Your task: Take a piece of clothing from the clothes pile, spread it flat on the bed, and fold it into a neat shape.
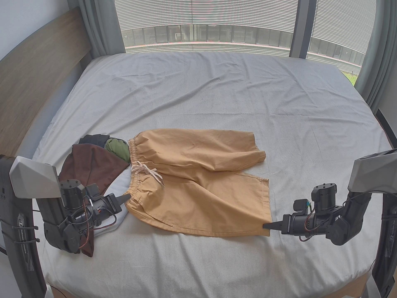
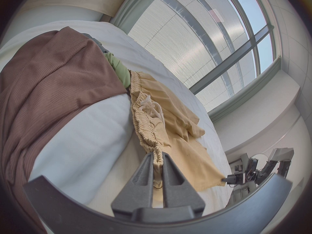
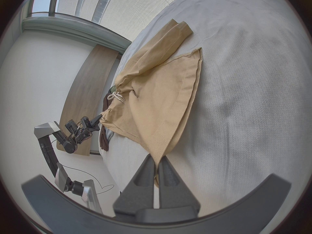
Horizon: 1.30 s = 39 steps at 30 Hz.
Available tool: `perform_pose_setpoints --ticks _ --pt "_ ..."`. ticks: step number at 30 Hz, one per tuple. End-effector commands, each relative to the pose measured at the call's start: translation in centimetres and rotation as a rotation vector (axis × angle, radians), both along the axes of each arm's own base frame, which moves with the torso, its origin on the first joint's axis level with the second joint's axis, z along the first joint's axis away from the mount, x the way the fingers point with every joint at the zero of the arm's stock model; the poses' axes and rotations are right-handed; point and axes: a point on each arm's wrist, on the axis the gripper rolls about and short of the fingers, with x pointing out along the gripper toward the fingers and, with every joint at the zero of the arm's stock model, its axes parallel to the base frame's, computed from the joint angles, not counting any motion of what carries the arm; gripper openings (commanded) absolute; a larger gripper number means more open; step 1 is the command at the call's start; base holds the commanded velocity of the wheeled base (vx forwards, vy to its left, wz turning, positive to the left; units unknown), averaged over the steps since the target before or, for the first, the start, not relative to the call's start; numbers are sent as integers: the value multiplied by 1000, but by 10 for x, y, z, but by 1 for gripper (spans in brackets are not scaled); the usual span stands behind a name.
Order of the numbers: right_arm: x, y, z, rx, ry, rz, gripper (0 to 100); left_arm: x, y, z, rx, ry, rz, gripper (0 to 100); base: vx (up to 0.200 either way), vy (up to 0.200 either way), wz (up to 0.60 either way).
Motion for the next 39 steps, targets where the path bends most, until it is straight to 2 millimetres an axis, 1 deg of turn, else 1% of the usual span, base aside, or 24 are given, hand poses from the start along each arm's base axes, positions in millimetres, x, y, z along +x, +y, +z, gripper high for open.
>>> perform_pose_setpoints --ticks 1,2,10,14,16,20,24,30,39 --pt "-1 0 12 3 -22 3 0 -13 -1 4 17 14 -13 0 0 0 0" --pt "-4 -1 11 -10 -7 9 0 -22 0 3 36 33 -16 0 0 0 0" --pt "-14 -4 8 -39 48 21 0 -33 7 -5 86 68 -16 0 0 0 0" --pt "-19 -6 6 -46 58 22 0 -43 7 -10 106 103 -29 0 0 0 0" --pt "-20 -7 6 -48 60 24 0 -45 7 -11 113 106 -33 0 0 0 0" --pt "-25 -14 2 -70 74 19 0 -52 5 -16 129 136 -53 0 0 0 0" --pt "-28 -20 4 -85 96 15 0 -55 4 -17 128 147 -61 0 0 0 0" --pt "-33 -21 9 -92 108 20 0 -63 2 -20 152 165 -85 0 0 0 0" --pt "-39 -27 5 -113 113 24 0 -67 2 -25 190 174 -108 0 0 0 0"
